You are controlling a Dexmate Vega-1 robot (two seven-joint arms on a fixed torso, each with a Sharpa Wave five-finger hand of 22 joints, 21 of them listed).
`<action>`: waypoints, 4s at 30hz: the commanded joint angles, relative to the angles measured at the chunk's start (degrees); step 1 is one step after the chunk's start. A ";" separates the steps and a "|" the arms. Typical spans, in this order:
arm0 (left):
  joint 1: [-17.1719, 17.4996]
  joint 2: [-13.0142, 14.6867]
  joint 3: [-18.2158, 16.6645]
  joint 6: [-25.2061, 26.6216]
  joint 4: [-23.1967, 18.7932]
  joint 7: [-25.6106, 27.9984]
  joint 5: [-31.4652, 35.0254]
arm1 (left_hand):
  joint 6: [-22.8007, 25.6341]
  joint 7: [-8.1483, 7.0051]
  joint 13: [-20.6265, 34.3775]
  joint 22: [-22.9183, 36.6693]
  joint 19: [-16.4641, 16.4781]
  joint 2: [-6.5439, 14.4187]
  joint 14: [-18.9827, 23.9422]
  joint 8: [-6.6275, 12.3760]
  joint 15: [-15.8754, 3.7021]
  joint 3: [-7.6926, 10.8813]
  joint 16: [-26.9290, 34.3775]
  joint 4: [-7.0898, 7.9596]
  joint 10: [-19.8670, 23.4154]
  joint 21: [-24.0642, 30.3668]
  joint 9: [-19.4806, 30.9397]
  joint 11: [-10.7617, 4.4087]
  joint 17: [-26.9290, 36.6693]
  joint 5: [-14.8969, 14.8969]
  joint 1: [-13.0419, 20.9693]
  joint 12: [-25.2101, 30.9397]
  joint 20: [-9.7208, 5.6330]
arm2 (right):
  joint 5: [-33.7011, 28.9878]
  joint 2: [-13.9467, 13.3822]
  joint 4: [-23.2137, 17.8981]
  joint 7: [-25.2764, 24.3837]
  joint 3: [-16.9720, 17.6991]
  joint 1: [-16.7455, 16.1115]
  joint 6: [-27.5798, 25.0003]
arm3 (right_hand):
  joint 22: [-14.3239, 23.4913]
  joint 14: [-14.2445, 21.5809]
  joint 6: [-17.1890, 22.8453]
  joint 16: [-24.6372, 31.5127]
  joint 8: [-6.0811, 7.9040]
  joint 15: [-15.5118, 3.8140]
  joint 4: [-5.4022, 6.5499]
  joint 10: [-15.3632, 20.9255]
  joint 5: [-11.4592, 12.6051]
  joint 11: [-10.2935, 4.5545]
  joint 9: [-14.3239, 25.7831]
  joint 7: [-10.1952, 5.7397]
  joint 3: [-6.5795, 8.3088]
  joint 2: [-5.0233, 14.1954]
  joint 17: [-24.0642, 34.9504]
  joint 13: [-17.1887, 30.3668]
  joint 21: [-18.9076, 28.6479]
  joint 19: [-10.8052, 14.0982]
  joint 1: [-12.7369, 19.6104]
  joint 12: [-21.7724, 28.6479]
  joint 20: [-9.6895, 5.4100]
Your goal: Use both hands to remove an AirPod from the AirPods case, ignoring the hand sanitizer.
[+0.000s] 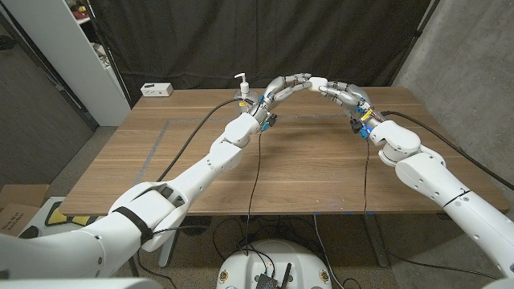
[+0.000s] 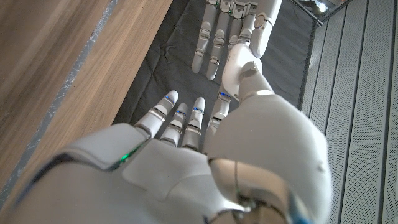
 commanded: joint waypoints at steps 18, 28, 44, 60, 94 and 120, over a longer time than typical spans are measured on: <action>0.31 3.67 0.63 6.37 -5.68 -0.67 1.03 | -7.19 -3.30 0.79 0.23 -2.05 -2.01 -3.95 -7.85 -2.87 -4.73 -0.77 2.49 -5.52 0.41 -2.31 3.53 0.08 -1.51 -4.37 -1.29 0.80 | 2.58 -1.72 2.99 4.59 0.18 1.75 -0.75 | 0.19 1.40 2.92 0.58 2.92 -3.36 0.33 1.64 0.19 -0.61 5.13 0.31 0.97 1.24 0.35 0.71 -0.06 0.63 2.97 0.33 -0.37; -0.27 4.29 1.02 7.86 -6.93 0.05 2.27 | -9.75 -2.88 0.92 0.15 -2.63 -3.08 -5.17 -9.64 -2.25 -6.02 -0.77 2.83 -6.92 0.27 -3.10 3.94 0.14 -0.99 -5.37 -1.59 1.25 | 3.18 -2.43 3.50 5.34 0.64 1.64 -0.76 | 0.19 1.56 2.64 0.61 3.29 -3.47 0.51 1.71 0.26 -0.55 6.13 0.33 0.92 1.25 0.41 0.83 -0.10 0.62 3.17 0.18 -0.25; 0.25 6.99 1.89 13.15 -14.15 4.38 7.43 | -0.41 -0.42 1.07 0.03 -2.01 -2.54 -4.33 -6.88 -1.46 -6.86 0.03 2.77 -5.69 0.72 -3.62 3.92 0.11 0.19 -4.89 -0.63 1.35 | 0.14 -7.86 0.38 5.90 -0.58 3.95 -7.60 | 0.20 2.05 2.33 0.74 4.04 -3.45 0.78 1.57 0.38 -0.20 7.99 0.23 0.71 1.17 0.51 1.03 -0.21 0.42 3.33 -0.22 0.23; -1.52 9.84 3.34 20.57 -17.45 0.53 7.50 | -4.23 0.02 1.07 -0.02 -3.27 -5.09 -7.23 -8.79 -0.07 -9.15 -0.81 2.48 -9.22 0.37 -3.24 5.42 0.05 0.60 -5.41 -1.75 2.00 | 0.78 -7.64 0.51 6.92 -0.50 4.19 -7.14 | 0.20 2.13 2.22 0.72 4.60 -3.43 0.90 1.73 0.44 -0.05 9.44 0.04 0.56 1.15 0.58 1.07 -0.27 0.22 3.54 -0.51 0.33; 0.08 8.48 2.39 15.68 -15.85 3.71 7.84 | 2.31 -2.45 0.93 0.18 -1.67 -0.50 -2.19 -7.55 -2.82 -9.24 1.32 2.59 -4.68 1.58 -3.22 3.26 0.45 4.16 -2.07 0.44 1.77 | 0.74 -8.12 -0.17 6.24 -0.75 3.64 -8.46 | 0.20 2.15 2.21 0.60 4.68 -3.92 1.07 1.92 0.50 -0.22 10.62 0.03 0.25 1.13 0.66 1.31 -0.29 -0.04 3.85 -1.03 0.57; 0.40 7.42 2.16 20.44 -16.38 6.01 6.55 | 7.53 0.21 0.29 0.48 -0.33 3.01 2.36 -7.38 -3.71 -9.97 2.32 6.49 0.54 2.98 -4.27 2.83 0.56 1.60 -5.56 1.90 0.76 | 0.05 -8.57 4.09 11.40 -1.31 4.90 -4.86 | 0.20 1.50 2.22 0.29 4.25 -5.11 1.37 1.21 0.37 -1.78 10.80 -0.97 -0.10 1.23 0.75 1.51 -0.51 -1.04 3.80 -1.79 0.50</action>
